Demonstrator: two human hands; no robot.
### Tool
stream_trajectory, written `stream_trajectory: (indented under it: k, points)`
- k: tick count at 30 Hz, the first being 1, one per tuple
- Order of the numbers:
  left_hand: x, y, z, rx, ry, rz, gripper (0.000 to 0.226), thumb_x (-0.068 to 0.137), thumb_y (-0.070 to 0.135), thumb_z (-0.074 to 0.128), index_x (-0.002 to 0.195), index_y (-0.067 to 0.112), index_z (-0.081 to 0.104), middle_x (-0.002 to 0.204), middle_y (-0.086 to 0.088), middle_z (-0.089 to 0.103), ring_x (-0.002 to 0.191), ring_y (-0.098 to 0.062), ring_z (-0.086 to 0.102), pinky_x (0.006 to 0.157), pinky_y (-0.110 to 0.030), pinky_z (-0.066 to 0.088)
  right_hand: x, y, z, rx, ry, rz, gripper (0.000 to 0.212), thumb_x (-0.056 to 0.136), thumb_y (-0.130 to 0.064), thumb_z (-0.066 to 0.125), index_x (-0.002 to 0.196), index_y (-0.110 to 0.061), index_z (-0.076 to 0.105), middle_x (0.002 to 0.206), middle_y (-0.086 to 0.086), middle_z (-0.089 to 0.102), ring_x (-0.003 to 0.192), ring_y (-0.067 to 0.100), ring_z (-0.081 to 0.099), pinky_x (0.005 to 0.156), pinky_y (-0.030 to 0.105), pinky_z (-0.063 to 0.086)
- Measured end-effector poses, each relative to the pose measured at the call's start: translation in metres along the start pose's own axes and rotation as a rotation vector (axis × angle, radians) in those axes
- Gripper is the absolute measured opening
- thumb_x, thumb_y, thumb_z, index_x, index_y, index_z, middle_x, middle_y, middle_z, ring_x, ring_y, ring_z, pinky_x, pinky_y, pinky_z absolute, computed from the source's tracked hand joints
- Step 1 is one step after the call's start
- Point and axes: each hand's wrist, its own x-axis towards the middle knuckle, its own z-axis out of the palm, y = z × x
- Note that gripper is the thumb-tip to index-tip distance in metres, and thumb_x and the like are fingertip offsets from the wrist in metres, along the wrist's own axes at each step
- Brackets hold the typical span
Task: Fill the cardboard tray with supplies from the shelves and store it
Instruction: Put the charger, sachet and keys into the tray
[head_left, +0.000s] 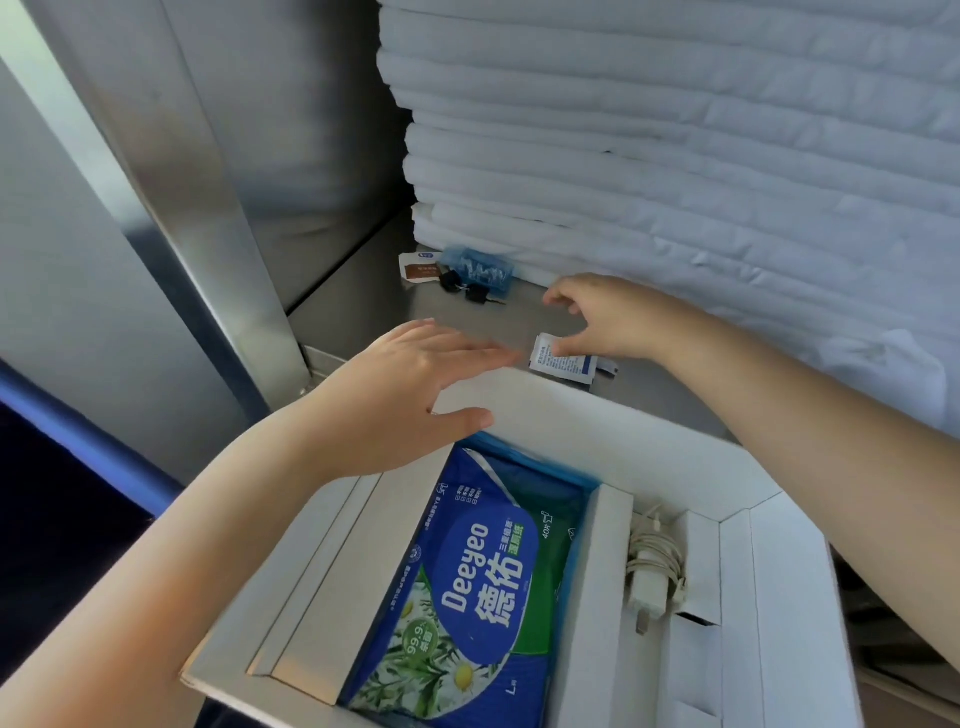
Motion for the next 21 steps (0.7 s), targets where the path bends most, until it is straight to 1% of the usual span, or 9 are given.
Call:
stream_trajectory:
  k: [2,5,7,10,11,15,18,21]
  points:
    - [-0.001,0.0,0.001,0.016,-0.002,-0.004,0.055,0.091,0.046,0.048,0.144,0.04,0.033,0.145,0.018,0.041,0.132,-0.001,0.031,0.108,-0.013,0.002,0.006,0.003,0.008,-0.007,-0.033,0.02,0.063,0.078,-0.032,0.074,0.134,-0.02,0.047,0.134,0.001,0.052,0.117,0.017,0.052,0.094,0.029,0.042]
    - [0.0,-0.001,0.001,0.011,-0.004,-0.01,0.057,0.088,0.051,0.042,0.144,0.042,0.033,0.144,0.02,0.041,0.131,0.0,0.031,0.108,-0.012,0.001,0.008,0.005,0.018,-0.001,-0.061,0.025,0.053,0.077,-0.03,0.074,0.125,-0.02,0.054,0.123,0.002,0.053,0.11,0.017,0.053,0.087,0.028,0.042]
    - [0.001,-0.001,0.001,0.006,-0.009,-0.015,0.058,0.087,0.053,0.039,0.143,0.044,0.031,0.144,0.021,0.041,0.131,0.0,0.031,0.108,-0.013,0.003,0.009,0.006,0.021,0.004,-0.05,0.019,0.048,0.076,-0.028,0.074,0.121,-0.02,0.057,0.119,0.001,0.052,0.107,0.016,0.053,0.087,0.028,0.042]
    - [0.001,-0.001,0.002,0.004,-0.007,-0.013,0.058,0.087,0.054,0.038,0.143,0.044,0.032,0.144,0.022,0.04,0.131,0.0,0.03,0.105,-0.009,0.0,0.008,0.007,0.022,0.049,-0.015,0.011,0.045,0.075,-0.023,0.076,0.116,-0.021,0.058,0.111,-0.004,0.052,0.095,0.01,0.051,0.076,0.023,0.037]
    - [0.001,-0.002,0.002,0.005,-0.006,-0.012,0.057,0.087,0.053,0.039,0.143,0.044,0.032,0.144,0.022,0.041,0.131,0.0,0.03,0.105,-0.008,0.0,0.007,0.008,0.022,0.064,0.0,0.011,0.044,0.074,-0.021,0.076,0.114,-0.022,0.059,0.107,-0.006,0.053,0.092,0.008,0.05,0.075,0.023,0.037]
    - [0.001,-0.002,0.001,0.006,-0.015,-0.017,0.057,0.088,0.052,0.04,0.143,0.044,0.031,0.145,0.022,0.04,0.133,-0.001,0.03,0.108,-0.015,0.005,0.004,0.007,0.018,0.149,0.065,0.019,0.038,0.071,-0.007,0.072,0.102,-0.027,0.061,0.097,-0.009,0.061,0.085,0.009,0.057,0.077,0.03,0.049]
    - [0.002,-0.002,0.001,0.01,-0.02,-0.016,0.056,0.09,0.05,0.043,0.144,0.043,0.031,0.146,0.021,0.039,0.134,-0.002,0.031,0.11,-0.019,0.008,-0.001,0.007,0.014,0.212,0.095,0.014,0.036,0.071,-0.004,0.072,0.095,-0.03,0.062,0.09,-0.012,0.062,0.079,0.005,0.058,0.075,0.033,0.052]
    - [0.001,-0.001,0.0,0.009,-0.018,-0.014,0.055,0.09,0.048,0.044,0.144,0.042,0.032,0.146,0.02,0.04,0.133,-0.002,0.031,0.11,-0.019,0.007,-0.003,0.007,0.01,0.264,0.104,0.02,0.035,0.072,-0.003,0.073,0.094,-0.029,0.065,0.086,-0.014,0.063,0.077,0.002,0.059,0.074,0.032,0.053]
